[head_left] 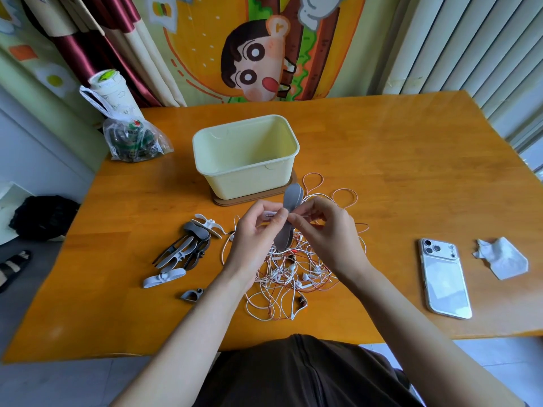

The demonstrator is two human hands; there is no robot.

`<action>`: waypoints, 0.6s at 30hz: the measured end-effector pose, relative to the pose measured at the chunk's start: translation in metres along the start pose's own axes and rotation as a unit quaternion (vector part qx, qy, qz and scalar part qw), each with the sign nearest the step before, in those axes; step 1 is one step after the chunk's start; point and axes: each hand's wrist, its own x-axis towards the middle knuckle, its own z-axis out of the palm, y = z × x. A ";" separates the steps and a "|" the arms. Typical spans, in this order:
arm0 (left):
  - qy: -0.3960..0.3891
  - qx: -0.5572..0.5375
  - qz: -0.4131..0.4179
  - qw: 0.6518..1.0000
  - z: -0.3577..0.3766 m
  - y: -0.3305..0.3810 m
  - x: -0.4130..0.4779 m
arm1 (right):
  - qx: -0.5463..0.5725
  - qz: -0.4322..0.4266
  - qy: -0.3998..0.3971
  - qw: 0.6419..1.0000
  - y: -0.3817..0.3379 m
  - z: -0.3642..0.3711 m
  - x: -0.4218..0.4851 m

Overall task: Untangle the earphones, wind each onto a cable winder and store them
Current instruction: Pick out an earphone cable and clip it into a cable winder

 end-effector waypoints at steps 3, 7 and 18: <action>0.008 0.006 0.008 1.000 0.001 0.000 0.000 | 0.014 0.000 0.001 1.000 -0.002 0.002 -0.002; 0.017 0.003 0.012 1.000 0.003 0.002 0.000 | 0.023 0.005 0.021 1.000 -0.004 0.008 -0.003; 0.035 0.040 0.039 0.998 0.002 0.004 0.002 | 0.045 0.031 0.035 0.998 -0.010 0.009 -0.004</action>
